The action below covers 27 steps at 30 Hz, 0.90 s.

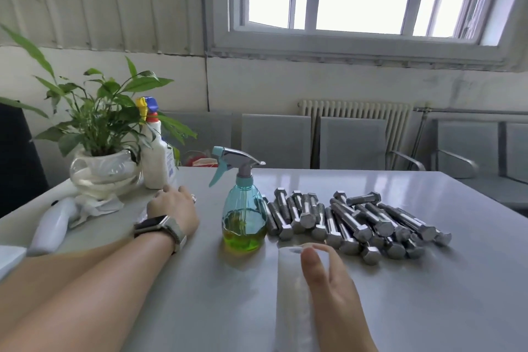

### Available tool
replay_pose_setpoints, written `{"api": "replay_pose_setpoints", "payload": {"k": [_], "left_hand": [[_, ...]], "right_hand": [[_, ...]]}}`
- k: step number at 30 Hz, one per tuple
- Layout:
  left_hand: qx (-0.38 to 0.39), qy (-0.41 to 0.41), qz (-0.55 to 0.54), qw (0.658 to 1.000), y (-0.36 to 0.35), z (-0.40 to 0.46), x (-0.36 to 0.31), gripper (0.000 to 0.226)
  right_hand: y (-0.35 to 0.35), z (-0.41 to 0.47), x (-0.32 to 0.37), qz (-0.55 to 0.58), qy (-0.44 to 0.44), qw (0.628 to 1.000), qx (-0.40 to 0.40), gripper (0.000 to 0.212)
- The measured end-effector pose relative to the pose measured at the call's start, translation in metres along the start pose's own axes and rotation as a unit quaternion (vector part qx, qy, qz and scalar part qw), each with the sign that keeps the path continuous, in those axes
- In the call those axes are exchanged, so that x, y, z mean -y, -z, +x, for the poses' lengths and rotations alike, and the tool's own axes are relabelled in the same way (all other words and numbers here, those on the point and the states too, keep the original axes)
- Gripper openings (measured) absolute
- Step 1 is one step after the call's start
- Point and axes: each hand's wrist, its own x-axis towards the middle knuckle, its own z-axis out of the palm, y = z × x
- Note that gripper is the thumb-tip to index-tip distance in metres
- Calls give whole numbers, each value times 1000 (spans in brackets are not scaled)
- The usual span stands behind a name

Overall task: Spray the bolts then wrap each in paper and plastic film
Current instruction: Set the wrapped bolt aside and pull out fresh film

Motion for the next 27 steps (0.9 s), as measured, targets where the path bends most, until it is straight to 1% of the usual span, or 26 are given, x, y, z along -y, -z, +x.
{"api": "replay_pose_setpoints", "payload": {"k": [2,3,5,6,7,9,10,13,16,21,24,25,26,27], "left_hand": [[-1,10,-16,1000,-1,2,3,36],[-10,1,-15,1000,-2,2,5,36],[-38,-44,14,998,-7,3,9,35],[-39,-67,24,997,-9,4,12,37],[-28,-75,10,997,-11,6,15,40],[16,-77,-58,995,-13,8,17,46],[24,-87,-85,992,-14,10,18,47],[12,-111,-135,985,-15,13,19,38],[10,-104,-181,978,-16,16,22,31],[4,-101,-172,980,-16,19,24,29],[-31,-102,-155,982,-9,13,22,23],[-53,-100,-169,979,-4,9,20,24],[-75,-89,-201,973,5,2,18,27],[-97,-65,-255,960,16,-6,14,28]], "right_hand": [[0,-1,0,-1,9,1000,0,68],[0,-1,0,-1,12,1000,0,68],[0,0,1,-1,9,1000,2,70],[0,0,1,1,2,1000,2,71],[0,0,0,6,-5,1000,0,71],[1,-1,0,15,-13,1000,-4,69],[1,-1,0,19,-15,1000,-6,67],[1,-1,-1,17,-14,1000,-8,67],[2,1,-4,23,-16,1000,-14,69],[-1,3,-8,22,-15,1000,-7,56],[-1,3,-6,23,-18,1000,7,68],[-1,4,-6,27,-26,999,10,68],[-1,4,-5,33,-32,999,13,64],[0,4,-4,39,-35,998,17,59]]}}
